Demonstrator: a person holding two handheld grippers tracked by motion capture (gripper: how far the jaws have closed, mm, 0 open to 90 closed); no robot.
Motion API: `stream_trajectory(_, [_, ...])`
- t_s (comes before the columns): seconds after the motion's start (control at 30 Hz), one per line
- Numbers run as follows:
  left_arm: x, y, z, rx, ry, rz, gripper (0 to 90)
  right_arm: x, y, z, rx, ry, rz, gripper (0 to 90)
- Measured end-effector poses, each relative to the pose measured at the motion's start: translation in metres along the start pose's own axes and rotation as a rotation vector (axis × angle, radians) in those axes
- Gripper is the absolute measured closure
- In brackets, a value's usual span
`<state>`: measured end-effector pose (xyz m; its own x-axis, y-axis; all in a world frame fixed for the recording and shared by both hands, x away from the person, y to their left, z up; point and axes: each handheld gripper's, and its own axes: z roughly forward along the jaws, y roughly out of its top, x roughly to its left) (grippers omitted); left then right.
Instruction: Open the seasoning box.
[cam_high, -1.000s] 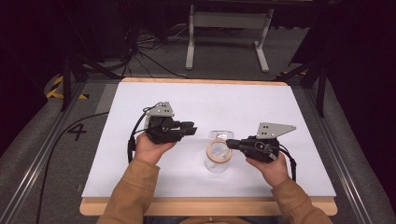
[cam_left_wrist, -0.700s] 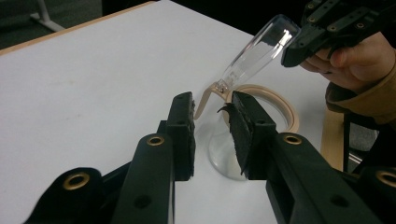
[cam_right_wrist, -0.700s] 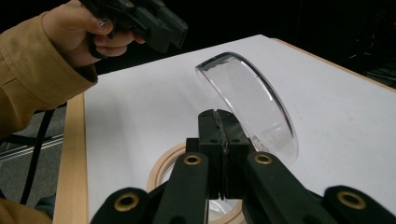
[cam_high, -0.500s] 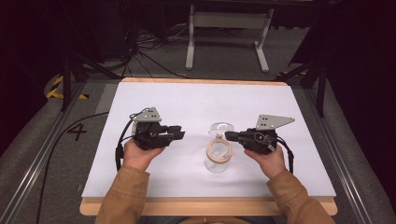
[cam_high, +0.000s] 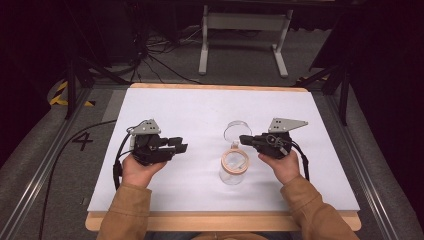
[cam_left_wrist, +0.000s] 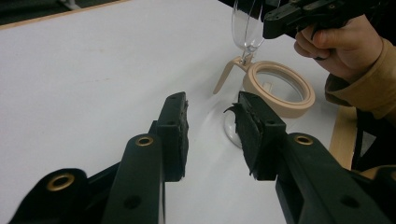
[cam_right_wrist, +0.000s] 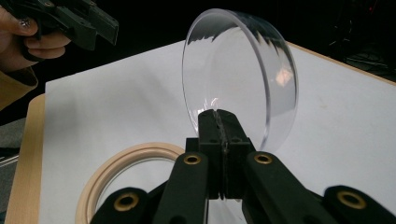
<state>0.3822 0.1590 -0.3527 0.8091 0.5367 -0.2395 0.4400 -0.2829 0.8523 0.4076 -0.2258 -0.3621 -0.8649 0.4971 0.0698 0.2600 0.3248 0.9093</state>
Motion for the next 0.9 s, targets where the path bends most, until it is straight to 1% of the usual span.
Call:
stream_trajectory(0.03, [0.000, 0.000, 0.000, -0.009, -0.002, 0.000, 63.7, 0.001, 0.001, 0.000, -0.003, 0.009, -0.002, 89.5])
stream_trajectory(0.1, [0.001, 0.000, 0.001, -0.010, 0.000, 0.002, 63.6, 0.003, 0.002, -0.001, -0.008, 0.011, -0.007, 89.4])
stream_trajectory(0.17, [0.000, 0.000, 0.001, -0.004, 0.001, -0.004, 63.1, 0.005, 0.005, -0.004, -0.021, 0.018, -0.016, 89.4])
stream_trajectory(0.27, [0.002, 0.000, 0.001, 0.002, 0.012, 0.003, 61.7, 0.009, 0.009, -0.010, -0.035, 0.020, -0.034, 89.3])
stream_trajectory(0.3, [0.003, 0.001, 0.002, 0.004, 0.018, 0.006, 60.3, 0.010, 0.010, -0.012, -0.038, 0.019, -0.040, 89.2])
stream_trajectory(0.33, [0.002, 0.001, 0.004, -0.001, 0.026, 0.001, 57.6, 0.011, 0.011, -0.016, -0.045, 0.013, -0.047, 89.0])
stream_trajectory(0.4, [0.002, 0.002, 0.007, 0.021, 0.058, 0.011, 52.5, 0.011, 0.013, -0.023, -0.056, 0.004, -0.057, 87.5])
stream_trajectory(0.47, [0.001, 0.002, 0.008, 0.023, 0.060, 0.019, 50.7, 0.010, 0.014, -0.026, -0.062, -0.001, -0.058, 87.3])
stream_trajectory(0.5, [0.002, 0.003, 0.008, 0.022, 0.063, 0.029, 50.7, 0.009, 0.015, -0.030, -0.066, -0.009, -0.058, 86.9])
stream_trajectory(0.53, [0.001, 0.003, 0.008, 0.017, 0.064, 0.016, 50.0, 0.009, 0.015, -0.034, -0.067, -0.017, -0.056, 86.6])
stream_trajectory(0.57, [0.001, 0.004, 0.007, 0.014, 0.068, 0.026, 49.4, 0.007, 0.016, -0.037, -0.072, -0.026, -0.058, 85.9])
stream_trajectory(0.6, [0.001, 0.005, 0.006, 0.009, 0.074, 0.021, 48.2, 0.005, 0.016, -0.045, -0.073, -0.034, -0.055, 84.9])
stream_trajectory(0.63, [0.001, 0.005, 0.006, 0.009, 0.074, 0.021, 48.0, 0.004, 0.016, -0.048, -0.072, -0.038, -0.051, 84.5])
stream_trajectory(0.7, [0.003, 0.004, 0.005, 0.004, 0.097, 0.006, 47.4, 0.001, 0.015, -0.055, -0.076, -0.055, -0.049, 83.2])
stream_trajectory(0.73, [0.004, 0.004, 0.005, 0.003, 0.108, 0.013, 46.7, -0.002, 0.014, -0.059, -0.077, -0.066, -0.048, 82.8])
stream_trajectory(0.77, [0.004, 0.004, 0.005, 0.003, 0.108, 0.013, 46.0, -0.002, 0.014, -0.059, -0.077, -0.066, -0.048, 82.8])
stream_trajectory(0.8, [0.006, 0.003, 0.005, 0.008, 0.117, 0.008, 45.3, -0.006, 0.013, -0.065, -0.066, -0.095, -0.045, 81.6])
stream_trajectory(0.83, [0.006, 0.003, 0.004, 0.012, 0.121, -0.001, 45.3, -0.006, 0.013, -0.065, -0.066, -0.095, -0.045, 81.6])
stream_trajectory(0.87, [0.009, 0.002, 0.004, 0.012, 0.150, 0.000, 44.8, -0.012, 0.010, -0.070, -0.061, -0.108, -0.028, 80.2])
stream_trajectory(0.9, [0.009, 0.002, 0.004, 0.012, 0.150, 0.000, 44.5, -0.012, 0.010, -0.070, -0.061, -0.108, -0.028, 80.2])
